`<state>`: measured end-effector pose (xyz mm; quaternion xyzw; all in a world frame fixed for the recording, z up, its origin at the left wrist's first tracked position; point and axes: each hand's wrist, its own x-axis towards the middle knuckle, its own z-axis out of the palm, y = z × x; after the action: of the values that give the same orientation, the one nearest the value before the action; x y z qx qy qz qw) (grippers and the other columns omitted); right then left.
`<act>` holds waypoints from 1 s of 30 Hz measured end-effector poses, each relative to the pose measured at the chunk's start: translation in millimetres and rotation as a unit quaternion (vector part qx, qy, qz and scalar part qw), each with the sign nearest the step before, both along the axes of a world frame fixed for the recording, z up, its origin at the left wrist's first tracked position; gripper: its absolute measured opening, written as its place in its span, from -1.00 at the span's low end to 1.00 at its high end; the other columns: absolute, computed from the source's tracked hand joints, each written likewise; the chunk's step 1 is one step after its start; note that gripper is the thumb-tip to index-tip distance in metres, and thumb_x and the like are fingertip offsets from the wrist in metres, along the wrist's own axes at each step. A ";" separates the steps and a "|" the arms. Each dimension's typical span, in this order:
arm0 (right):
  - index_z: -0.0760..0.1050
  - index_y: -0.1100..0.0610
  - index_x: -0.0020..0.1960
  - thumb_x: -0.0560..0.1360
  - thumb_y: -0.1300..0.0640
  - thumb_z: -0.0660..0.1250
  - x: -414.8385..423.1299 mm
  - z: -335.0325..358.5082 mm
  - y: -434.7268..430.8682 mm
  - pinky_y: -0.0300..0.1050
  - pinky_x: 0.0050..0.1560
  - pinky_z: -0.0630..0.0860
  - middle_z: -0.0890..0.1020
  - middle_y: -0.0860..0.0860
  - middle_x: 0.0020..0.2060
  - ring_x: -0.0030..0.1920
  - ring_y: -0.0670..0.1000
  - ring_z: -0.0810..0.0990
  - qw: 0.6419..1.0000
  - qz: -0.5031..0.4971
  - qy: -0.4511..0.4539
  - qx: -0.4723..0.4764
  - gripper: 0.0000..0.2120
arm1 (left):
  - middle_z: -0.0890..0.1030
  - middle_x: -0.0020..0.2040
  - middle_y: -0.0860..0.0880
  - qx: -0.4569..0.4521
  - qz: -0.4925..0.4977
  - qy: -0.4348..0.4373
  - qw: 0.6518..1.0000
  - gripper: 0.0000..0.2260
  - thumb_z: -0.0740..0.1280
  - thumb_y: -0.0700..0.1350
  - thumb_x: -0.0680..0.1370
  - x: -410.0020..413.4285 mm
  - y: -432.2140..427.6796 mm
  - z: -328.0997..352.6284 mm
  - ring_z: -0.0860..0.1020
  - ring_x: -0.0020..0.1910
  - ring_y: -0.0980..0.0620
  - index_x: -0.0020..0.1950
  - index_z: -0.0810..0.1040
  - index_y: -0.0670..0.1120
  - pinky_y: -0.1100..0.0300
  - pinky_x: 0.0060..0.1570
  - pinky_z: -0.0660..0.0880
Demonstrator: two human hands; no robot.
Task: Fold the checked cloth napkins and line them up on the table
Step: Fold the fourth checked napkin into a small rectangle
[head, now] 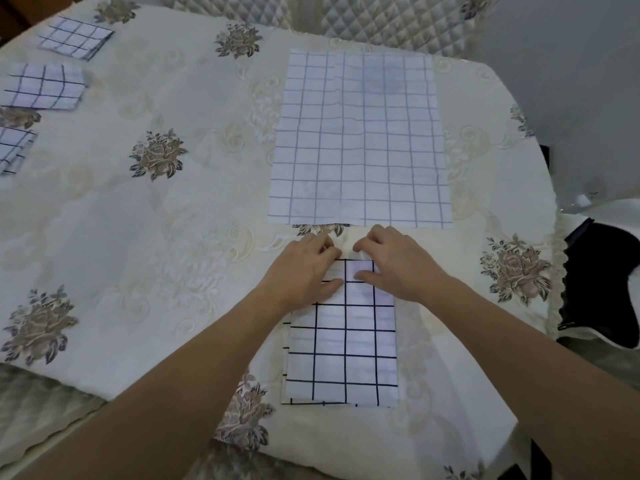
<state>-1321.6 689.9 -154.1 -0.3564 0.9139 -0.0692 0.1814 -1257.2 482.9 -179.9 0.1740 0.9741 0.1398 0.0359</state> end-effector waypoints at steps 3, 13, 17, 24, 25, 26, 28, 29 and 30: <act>0.36 -0.01 0.35 0.50 -0.23 0.37 -6.0 1.4 -4.3 -0.07 0.08 0.35 0.38 -0.07 0.03 0.00 -0.02 0.37 0.999 -0.008 -0.029 0.023 -0.48 | 0.54 0.09 -0.08 0.017 0.007 -0.013 1.000 -0.57 0.45 0.12 0.46 -1.4 -3.2 -0.3 0.51 0.01 -0.11 0.19 0.58 -0.13 -0.07 -0.07 0.52; 0.46 0.03 0.13 0.43 -0.21 0.45 -14.3 -2.7 -18.0 -0.06 0.02 0.45 0.46 -0.03 0.02 0.00 0.01 0.42 0.989 -0.015 -0.136 0.048 -0.57 | 0.52 0.05 -0.04 0.051 0.002 -0.017 0.999 -0.61 0.50 0.07 0.42 -5.8 -8.2 1.4 0.48 -0.02 -0.08 0.15 0.58 -0.10 -0.07 -0.09 0.51; 0.50 0.05 -0.02 0.46 -0.10 0.45 -16.6 -4.2 -16.8 -0.03 -0.02 0.47 0.40 -0.05 -0.06 -0.03 0.01 0.40 0.988 -0.004 -0.150 0.036 -0.73 | 0.51 0.03 -0.03 0.065 -0.004 -0.022 0.998 -0.62 0.49 0.08 0.43 -8.4 -11.2 1.7 0.47 -0.03 -0.06 0.14 0.59 -0.09 -0.02 -0.11 0.49; 0.32 -0.03 -0.05 0.57 -0.09 0.33 -29.9 5.5 -11.0 -0.09 -0.31 0.34 0.45 -0.07 -0.28 -0.33 0.02 0.43 0.990 -0.043 -0.134 -0.027 -0.78 | 0.56 0.02 0.08 0.051 -0.027 -0.112 0.992 -0.71 0.39 0.05 0.53 -40.1 -9.0 21.5 0.48 -0.02 0.04 0.21 0.57 -0.01 0.11 -0.12 0.44; 0.30 -0.04 -0.04 0.59 -0.11 0.30 -31.7 7.8 -10.4 -0.08 -0.33 0.32 0.45 -0.05 -0.31 -0.34 0.03 0.43 0.992 -0.043 -0.116 -0.028 -0.78 | 0.56 -0.04 0.09 0.047 -0.029 -0.115 0.992 -0.77 0.37 0.01 0.55 -44.3 -7.5 26.1 0.48 -0.06 0.04 0.18 0.58 -0.01 0.12 -0.17 0.42; 0.28 -0.04 -0.04 0.60 -0.12 0.28 -33.3 10.2 -9.9 -0.08 -0.35 0.31 0.45 -0.04 -0.32 -0.34 0.04 0.44 0.994 -0.039 -0.094 -0.026 -0.78 | 0.55 -0.12 0.09 0.035 -0.024 -0.117 0.992 -0.87 0.35 -0.03 0.56 -47.6 -6.3 30.9 0.50 -0.11 0.02 0.09 0.58 0.00 0.11 -0.21 0.41; 0.29 -0.03 0.00 0.62 -0.12 0.24 -34.9 16.4 -8.9 -0.07 -0.35 0.30 0.46 -0.03 -0.34 -0.30 0.07 0.47 0.997 -0.033 -0.060 -0.026 -0.79 | 0.51 -0.24 0.08 0.012 -0.010 -0.094 0.995 -0.93 0.28 -0.07 0.60 -50.3 -4.6 39.2 0.54 -0.20 -0.06 -0.09 0.50 0.03 0.10 -0.30 0.40; 0.32 -0.03 0.05 0.62 -0.12 0.23 -34.6 19.5 -7.9 -0.07 -0.35 0.31 0.47 -0.04 -0.34 -0.28 0.08 0.48 0.998 -0.035 -0.050 -0.032 -0.82 | 0.49 -0.27 0.08 0.000 -0.005 -0.076 0.997 -0.90 0.26 -0.07 0.62 -49.7 -3.6 43.0 0.54 -0.24 -0.07 -0.10 0.50 0.03 0.10 -0.33 0.38; 0.35 -0.05 0.12 0.63 -0.12 0.22 -33.5 22.4 -6.1 -0.06 -0.32 0.35 0.51 -0.05 -0.32 -0.25 0.09 0.50 0.997 -0.038 -0.045 -0.039 -0.82 | 0.48 -0.28 0.08 -0.009 0.001 -0.061 0.998 -0.89 0.24 -0.07 0.63 -47.3 -2.6 45.9 0.52 -0.27 -0.06 -0.04 0.54 0.02 0.12 -0.35 0.34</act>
<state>-1355.2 683.8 -131.7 -0.3245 0.9144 -0.1276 0.2055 -1304.5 480.3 -134.0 0.1642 0.9714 0.1415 0.0967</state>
